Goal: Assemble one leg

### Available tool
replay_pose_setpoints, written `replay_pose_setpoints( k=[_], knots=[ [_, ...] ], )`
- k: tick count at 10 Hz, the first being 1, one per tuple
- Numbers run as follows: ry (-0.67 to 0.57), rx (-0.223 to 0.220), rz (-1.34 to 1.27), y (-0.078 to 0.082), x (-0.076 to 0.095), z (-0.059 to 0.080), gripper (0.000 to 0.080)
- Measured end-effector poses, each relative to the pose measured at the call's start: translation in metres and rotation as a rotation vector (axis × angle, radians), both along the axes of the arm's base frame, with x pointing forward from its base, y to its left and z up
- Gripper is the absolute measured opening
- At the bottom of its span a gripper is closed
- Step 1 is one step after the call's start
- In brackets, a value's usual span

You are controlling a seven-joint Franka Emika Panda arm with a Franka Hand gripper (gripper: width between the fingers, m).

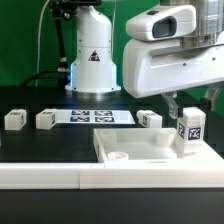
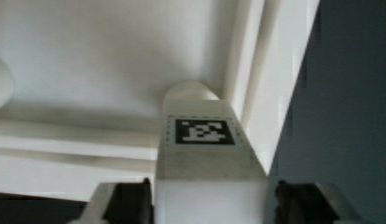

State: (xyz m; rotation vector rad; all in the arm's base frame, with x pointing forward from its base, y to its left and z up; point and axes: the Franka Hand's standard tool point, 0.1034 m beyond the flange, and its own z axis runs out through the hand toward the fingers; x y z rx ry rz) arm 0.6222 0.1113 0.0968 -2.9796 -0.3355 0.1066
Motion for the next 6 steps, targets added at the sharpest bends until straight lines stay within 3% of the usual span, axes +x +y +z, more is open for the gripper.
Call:
replay_pose_setpoints(
  k=[1, 4, 6],
  knots=[
    [0.0, 0.0, 0.0, 0.0, 0.0, 0.0, 0.0288],
    [0.003, -0.002, -0.03, 0.0006, -0.0004, 0.0, 0.0288],
    [0.01, -0.016, -0.199, 0.0046, -0.0035, -0.0005, 0.0288]
  ],
)
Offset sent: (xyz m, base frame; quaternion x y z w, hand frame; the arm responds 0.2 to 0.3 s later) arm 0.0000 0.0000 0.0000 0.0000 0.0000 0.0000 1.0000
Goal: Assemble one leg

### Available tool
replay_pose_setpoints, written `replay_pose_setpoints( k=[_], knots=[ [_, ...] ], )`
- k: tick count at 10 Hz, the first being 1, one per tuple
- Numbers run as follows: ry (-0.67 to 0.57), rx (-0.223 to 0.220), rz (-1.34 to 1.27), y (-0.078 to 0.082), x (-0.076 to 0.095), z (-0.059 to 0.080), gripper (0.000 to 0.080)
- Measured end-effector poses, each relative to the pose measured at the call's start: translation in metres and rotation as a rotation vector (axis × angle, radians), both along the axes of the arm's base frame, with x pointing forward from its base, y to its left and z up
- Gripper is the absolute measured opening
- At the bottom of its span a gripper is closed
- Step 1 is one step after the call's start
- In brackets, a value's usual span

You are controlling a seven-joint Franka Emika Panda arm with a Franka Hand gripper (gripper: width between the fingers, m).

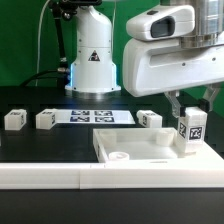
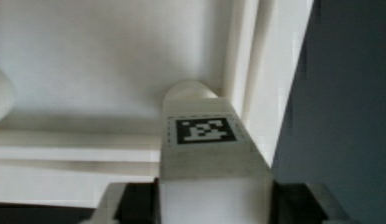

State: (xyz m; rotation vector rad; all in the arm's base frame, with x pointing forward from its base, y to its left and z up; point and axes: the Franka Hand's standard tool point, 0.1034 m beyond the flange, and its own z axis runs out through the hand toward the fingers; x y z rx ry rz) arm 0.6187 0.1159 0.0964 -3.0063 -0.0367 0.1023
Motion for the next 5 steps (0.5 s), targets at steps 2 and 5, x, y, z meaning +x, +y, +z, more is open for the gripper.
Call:
replay_pose_setpoints(
  k=[2, 5],
  knots=[
    [0.013, -0.019, -0.261, 0.0008, -0.0002, -0.0001, 0.0291],
    [0.019, -0.025, -0.559, -0.0005, -0.0004, -0.0006, 0.0291]
  ],
)
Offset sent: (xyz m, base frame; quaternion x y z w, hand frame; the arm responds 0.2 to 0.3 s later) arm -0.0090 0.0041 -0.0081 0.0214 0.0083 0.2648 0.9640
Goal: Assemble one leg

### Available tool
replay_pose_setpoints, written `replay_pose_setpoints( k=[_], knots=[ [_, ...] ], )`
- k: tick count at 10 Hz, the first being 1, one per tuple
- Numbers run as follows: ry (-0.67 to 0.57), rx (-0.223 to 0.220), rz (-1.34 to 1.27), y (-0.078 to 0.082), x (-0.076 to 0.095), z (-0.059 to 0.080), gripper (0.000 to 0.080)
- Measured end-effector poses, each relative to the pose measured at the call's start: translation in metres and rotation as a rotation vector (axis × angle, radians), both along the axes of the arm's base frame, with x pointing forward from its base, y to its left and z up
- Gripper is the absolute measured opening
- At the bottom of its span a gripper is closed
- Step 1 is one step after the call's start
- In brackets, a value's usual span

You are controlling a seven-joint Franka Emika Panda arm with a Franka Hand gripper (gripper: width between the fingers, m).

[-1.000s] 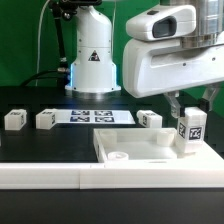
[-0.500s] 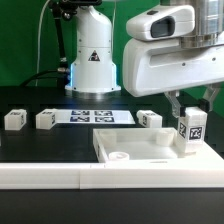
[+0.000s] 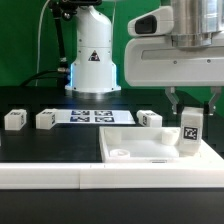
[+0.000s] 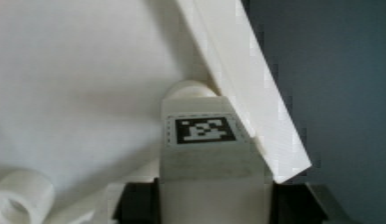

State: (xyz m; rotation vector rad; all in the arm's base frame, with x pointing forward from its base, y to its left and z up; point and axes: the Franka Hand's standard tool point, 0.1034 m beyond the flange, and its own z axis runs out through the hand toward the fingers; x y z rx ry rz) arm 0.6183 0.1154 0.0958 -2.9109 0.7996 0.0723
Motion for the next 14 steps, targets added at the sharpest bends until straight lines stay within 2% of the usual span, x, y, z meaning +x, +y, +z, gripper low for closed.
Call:
replay_pose_setpoints(
  k=[2, 5, 8, 9, 10, 11, 12, 14],
  knots=[
    [0.011, -0.006, -0.225, 0.0004, 0.0005, 0.0001, 0.0291],
    [0.034, -0.009, -0.404, 0.001, 0.0006, 0.0001, 0.0291],
    [0.049, 0.006, -0.484, 0.0023, 0.0005, -0.0002, 0.0291],
    [0.042, 0.006, -0.43, 0.0026, 0.0004, -0.0002, 0.0452],
    [0.038, 0.007, -0.401, 0.0031, 0.0004, -0.0002, 0.0575],
    [0.031, 0.007, -0.348, 0.0028, 0.0004, -0.0002, 0.0575],
    [0.018, 0.007, -0.249, 0.0029, 0.0003, -0.0004, 0.0636],
    [-0.003, 0.007, -0.056, 0.0061, -0.001, -0.0023, 0.0646]
  ],
)
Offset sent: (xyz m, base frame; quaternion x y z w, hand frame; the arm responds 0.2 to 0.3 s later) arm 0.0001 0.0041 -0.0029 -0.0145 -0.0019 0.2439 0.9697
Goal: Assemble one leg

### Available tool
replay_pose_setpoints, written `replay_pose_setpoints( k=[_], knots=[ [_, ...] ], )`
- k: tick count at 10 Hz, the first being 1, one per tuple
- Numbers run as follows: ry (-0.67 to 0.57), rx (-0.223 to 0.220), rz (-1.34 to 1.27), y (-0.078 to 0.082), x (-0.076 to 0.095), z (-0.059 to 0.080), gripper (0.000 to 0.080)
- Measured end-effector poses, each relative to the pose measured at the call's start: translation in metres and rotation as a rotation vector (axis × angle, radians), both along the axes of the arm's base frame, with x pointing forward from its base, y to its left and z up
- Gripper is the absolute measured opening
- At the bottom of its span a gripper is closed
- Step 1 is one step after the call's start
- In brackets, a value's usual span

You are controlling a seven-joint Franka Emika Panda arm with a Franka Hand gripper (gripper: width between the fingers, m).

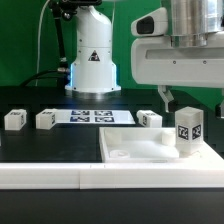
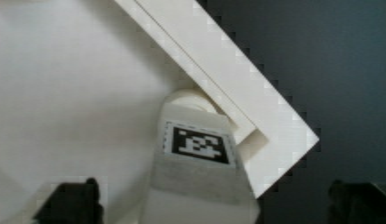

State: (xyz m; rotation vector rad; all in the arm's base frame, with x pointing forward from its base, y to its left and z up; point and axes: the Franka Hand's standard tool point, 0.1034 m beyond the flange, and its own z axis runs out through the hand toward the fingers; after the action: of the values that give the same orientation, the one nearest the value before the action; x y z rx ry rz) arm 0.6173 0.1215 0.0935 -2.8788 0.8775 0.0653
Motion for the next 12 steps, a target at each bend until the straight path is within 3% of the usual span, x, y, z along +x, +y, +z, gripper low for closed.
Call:
replay_pose_setpoints(
  k=[8, 11, 12],
  knots=[
    [-0.123, -0.013, 0.804, 0.0008, 0.0025, -0.0022, 0.0649],
    [-0.153, -0.023, 0.897, -0.0021, 0.0041, -0.0035, 0.0636],
    [-0.153, -0.023, 0.897, -0.0022, 0.0041, -0.0035, 0.0467]
  ],
)
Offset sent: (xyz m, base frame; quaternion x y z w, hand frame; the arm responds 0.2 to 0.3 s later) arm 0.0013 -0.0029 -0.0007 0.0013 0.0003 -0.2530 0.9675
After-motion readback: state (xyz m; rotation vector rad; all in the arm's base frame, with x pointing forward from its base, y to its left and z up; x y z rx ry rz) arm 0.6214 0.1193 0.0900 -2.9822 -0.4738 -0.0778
